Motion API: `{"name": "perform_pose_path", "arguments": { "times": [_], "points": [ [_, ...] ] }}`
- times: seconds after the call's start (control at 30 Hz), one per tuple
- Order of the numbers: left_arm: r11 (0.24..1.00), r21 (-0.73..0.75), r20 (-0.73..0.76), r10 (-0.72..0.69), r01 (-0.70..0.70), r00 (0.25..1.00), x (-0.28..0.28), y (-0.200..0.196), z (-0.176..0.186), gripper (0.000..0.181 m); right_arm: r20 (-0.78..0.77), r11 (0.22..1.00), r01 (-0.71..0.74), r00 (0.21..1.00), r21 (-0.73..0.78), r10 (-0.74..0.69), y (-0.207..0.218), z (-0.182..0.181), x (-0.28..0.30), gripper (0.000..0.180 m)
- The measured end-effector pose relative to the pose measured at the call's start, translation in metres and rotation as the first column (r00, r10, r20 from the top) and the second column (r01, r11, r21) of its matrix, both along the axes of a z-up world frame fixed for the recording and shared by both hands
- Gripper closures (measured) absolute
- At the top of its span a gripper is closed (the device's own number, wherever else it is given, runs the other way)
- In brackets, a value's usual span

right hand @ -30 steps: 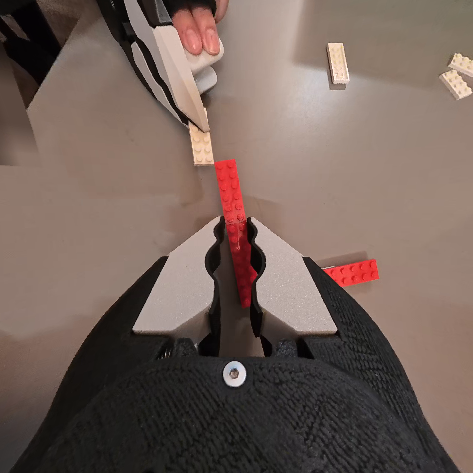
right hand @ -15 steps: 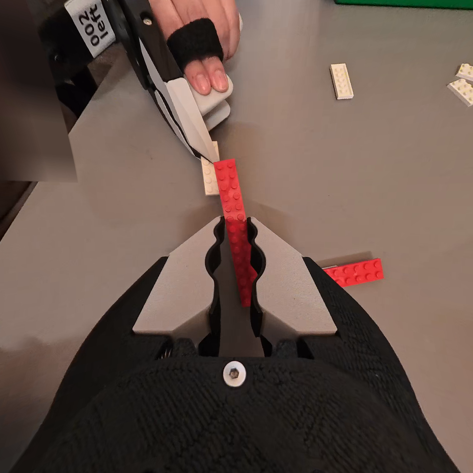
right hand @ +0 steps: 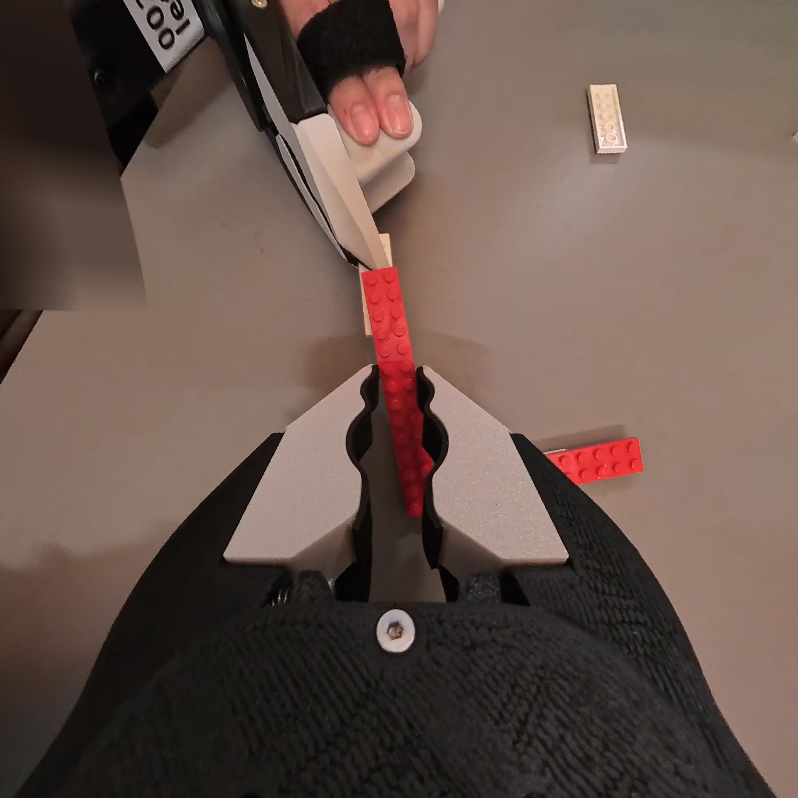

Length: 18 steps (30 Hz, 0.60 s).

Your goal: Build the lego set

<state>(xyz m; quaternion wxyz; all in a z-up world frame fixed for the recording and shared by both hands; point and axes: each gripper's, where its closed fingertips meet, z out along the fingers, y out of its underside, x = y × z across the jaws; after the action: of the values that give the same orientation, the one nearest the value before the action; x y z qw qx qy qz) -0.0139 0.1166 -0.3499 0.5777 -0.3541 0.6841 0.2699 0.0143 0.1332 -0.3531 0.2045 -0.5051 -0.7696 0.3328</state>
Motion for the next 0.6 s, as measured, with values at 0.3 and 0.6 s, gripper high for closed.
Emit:
{"name": "perform_pose_path", "arguments": {
  "times": [0.3,0.6],
  "points": [
    [1.000,0.008,0.008,0.013,-0.013,1.000,-0.0008,0.0036,-0.0001,0.177,-0.008,1.000,-0.004,1.000,-0.001,0.004,-0.0022,0.0018,-0.0010,0.165],
    [1.000,0.007,0.008,0.012,-0.012,1.000,-0.0004,0.0053,-0.0008,0.178,-0.002,0.999,0.004,1.000,0.044,-0.003,-0.0031,0.0023,-0.0007,0.164]
  ]
}}
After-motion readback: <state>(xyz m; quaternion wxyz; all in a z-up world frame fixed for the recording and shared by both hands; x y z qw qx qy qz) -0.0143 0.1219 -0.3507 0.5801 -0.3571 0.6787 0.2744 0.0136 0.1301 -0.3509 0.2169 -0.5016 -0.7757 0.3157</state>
